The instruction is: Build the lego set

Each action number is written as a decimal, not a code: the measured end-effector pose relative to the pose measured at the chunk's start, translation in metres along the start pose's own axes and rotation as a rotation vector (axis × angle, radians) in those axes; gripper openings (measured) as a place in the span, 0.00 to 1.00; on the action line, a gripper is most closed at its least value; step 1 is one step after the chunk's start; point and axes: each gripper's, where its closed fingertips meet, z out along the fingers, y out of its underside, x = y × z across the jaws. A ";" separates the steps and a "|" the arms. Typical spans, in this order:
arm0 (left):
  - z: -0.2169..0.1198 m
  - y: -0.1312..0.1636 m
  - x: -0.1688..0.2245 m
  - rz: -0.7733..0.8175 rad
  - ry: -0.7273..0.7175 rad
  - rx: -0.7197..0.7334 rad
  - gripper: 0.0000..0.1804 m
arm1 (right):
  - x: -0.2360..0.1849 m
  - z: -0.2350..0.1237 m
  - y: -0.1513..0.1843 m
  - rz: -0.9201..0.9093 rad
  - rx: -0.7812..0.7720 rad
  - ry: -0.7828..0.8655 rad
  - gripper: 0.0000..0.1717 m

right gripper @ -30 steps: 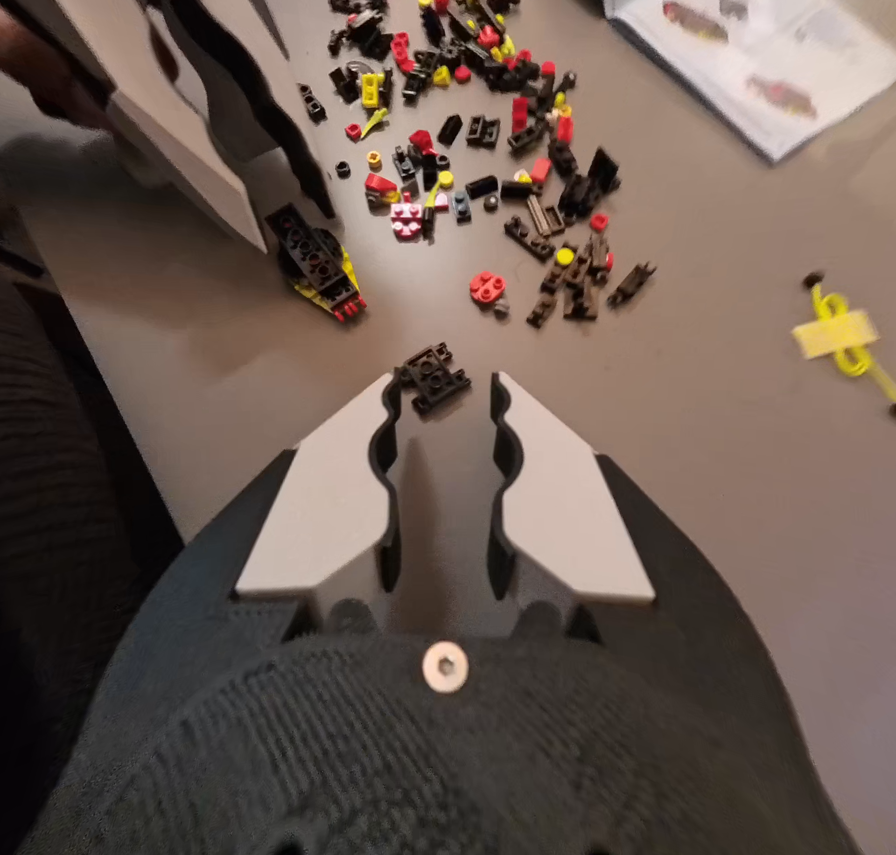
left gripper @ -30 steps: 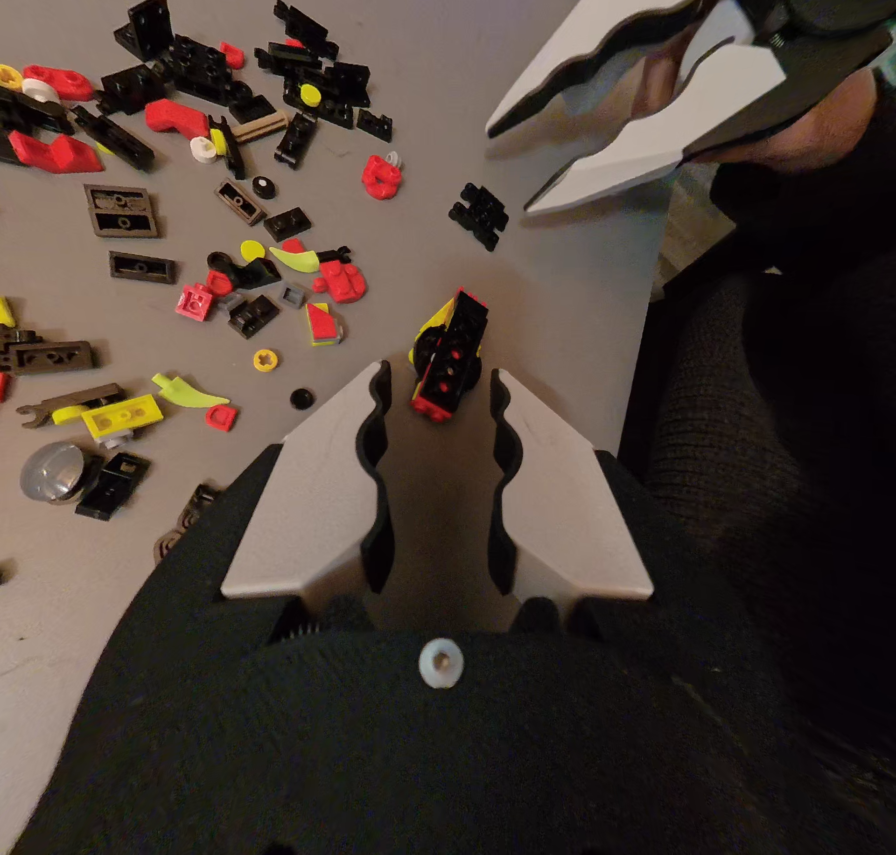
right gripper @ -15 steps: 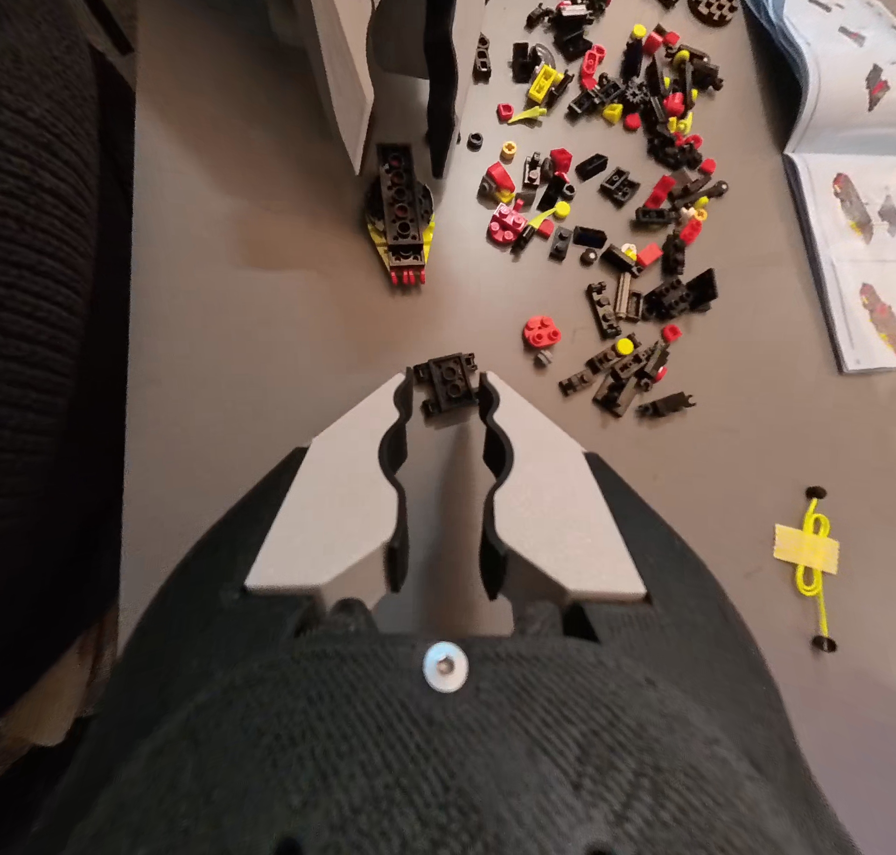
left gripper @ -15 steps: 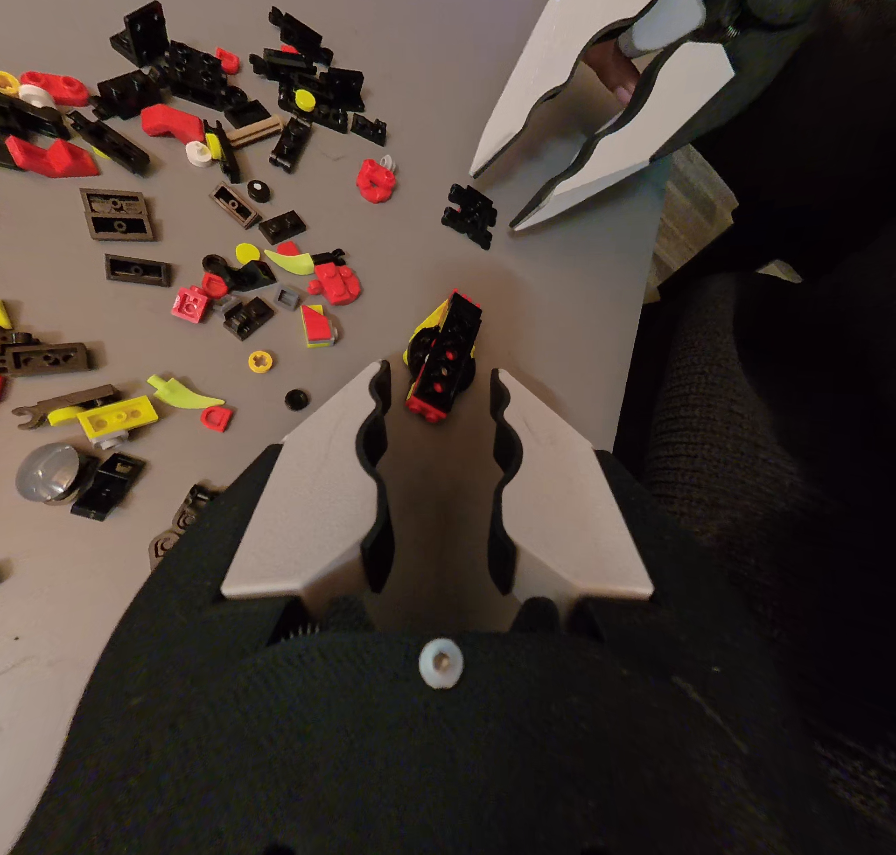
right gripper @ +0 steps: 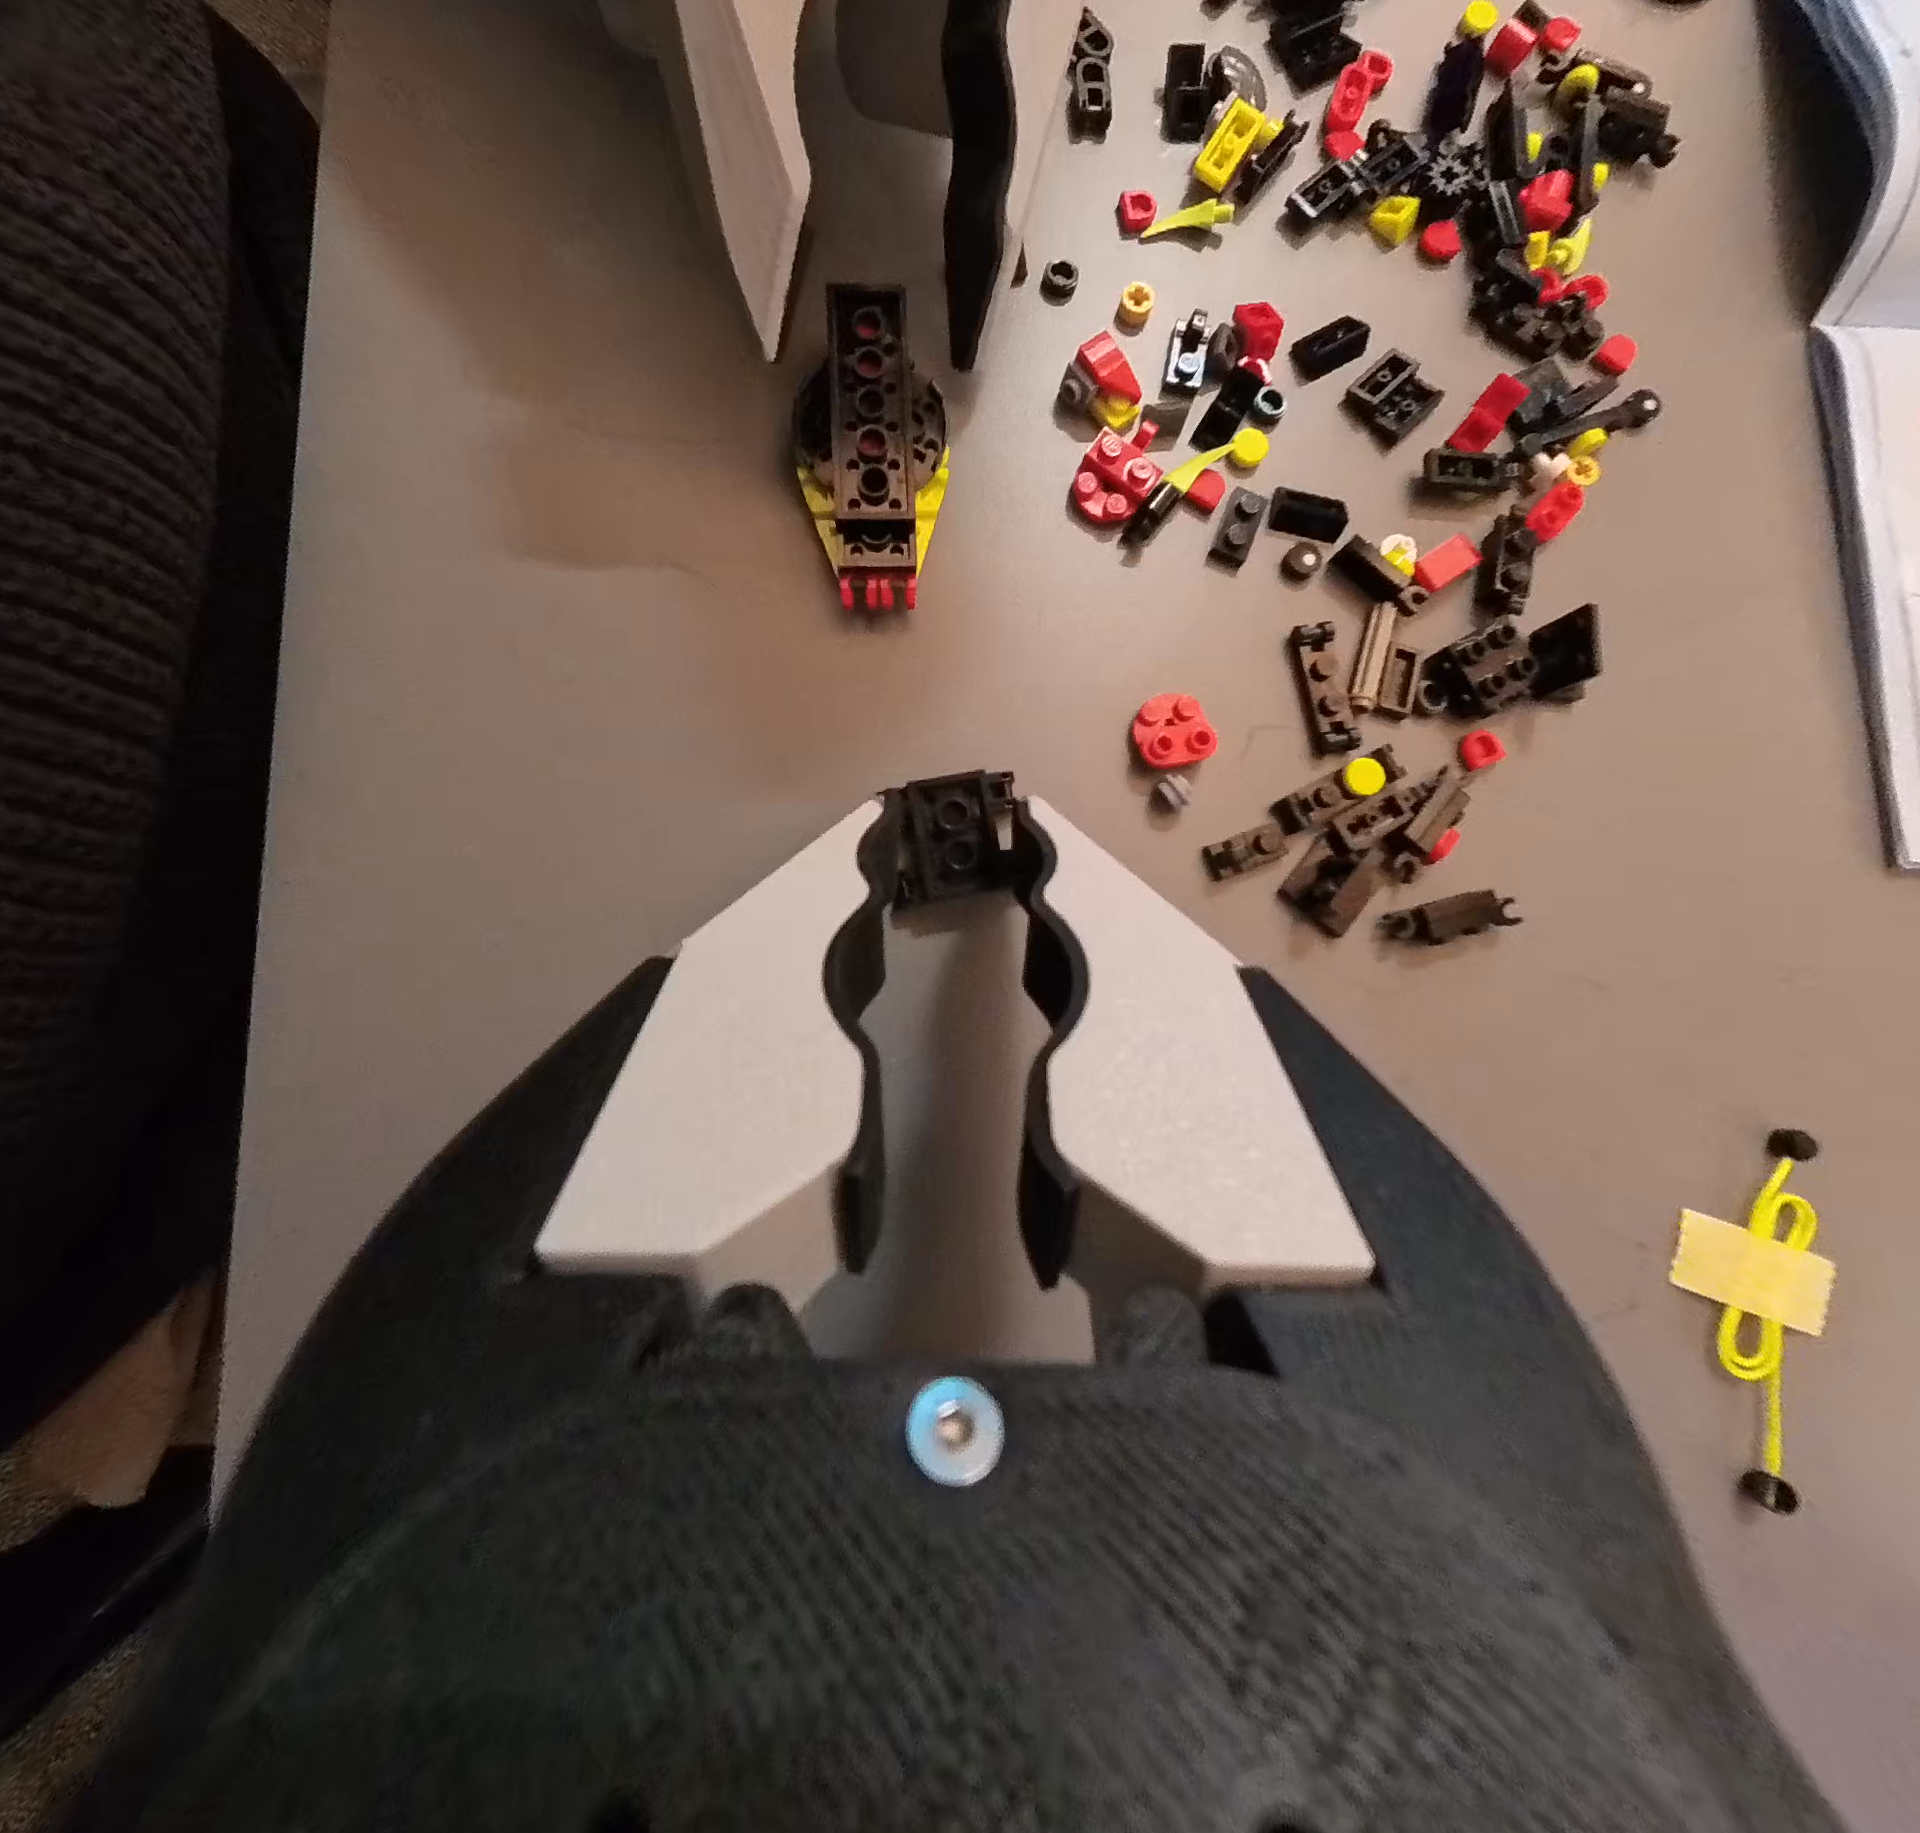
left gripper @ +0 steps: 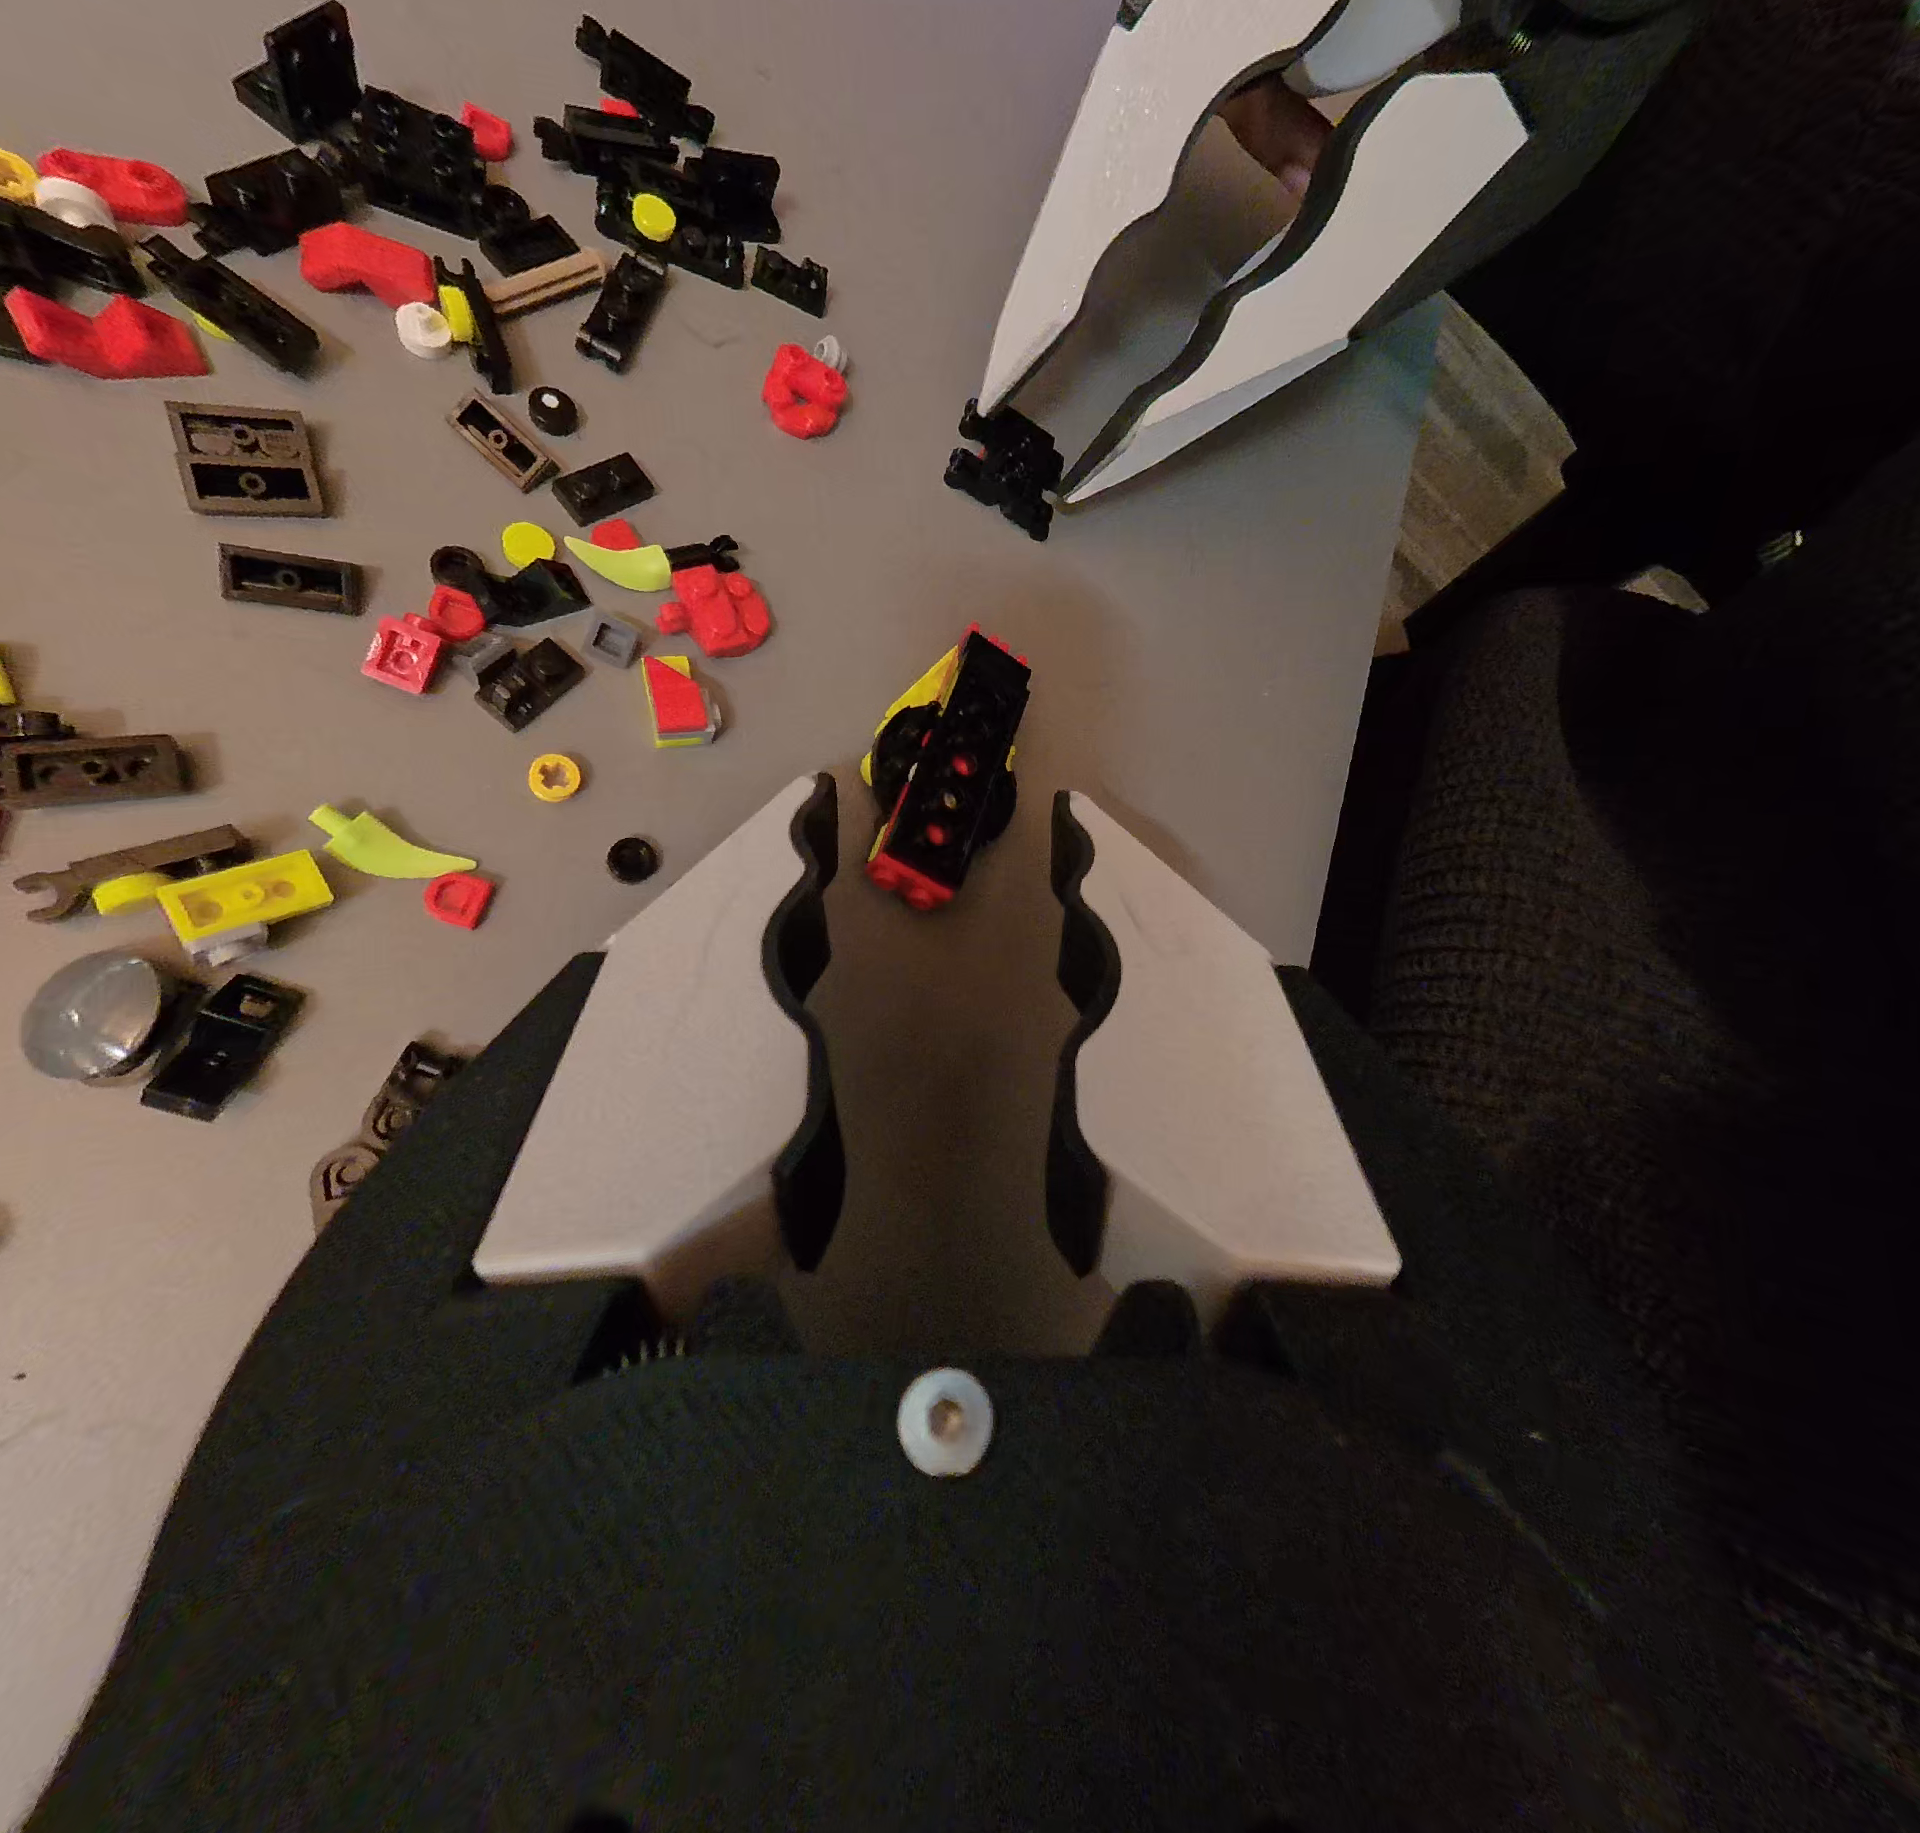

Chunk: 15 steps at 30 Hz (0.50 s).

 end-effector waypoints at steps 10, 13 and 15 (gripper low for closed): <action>0.001 0.001 -0.001 -0.006 -0.004 -0.006 0.22 | -0.002 0.002 0.003 -0.007 -0.020 -0.002 0.08; 0.001 0.002 -0.001 -0.004 -0.008 -0.012 0.22 | -0.002 0.001 0.001 -0.005 -0.011 0.003 0.00; 0.001 0.003 -0.001 -0.004 -0.009 -0.013 0.22 | -0.001 0.000 -0.001 0.002 -0.003 0.012 0.00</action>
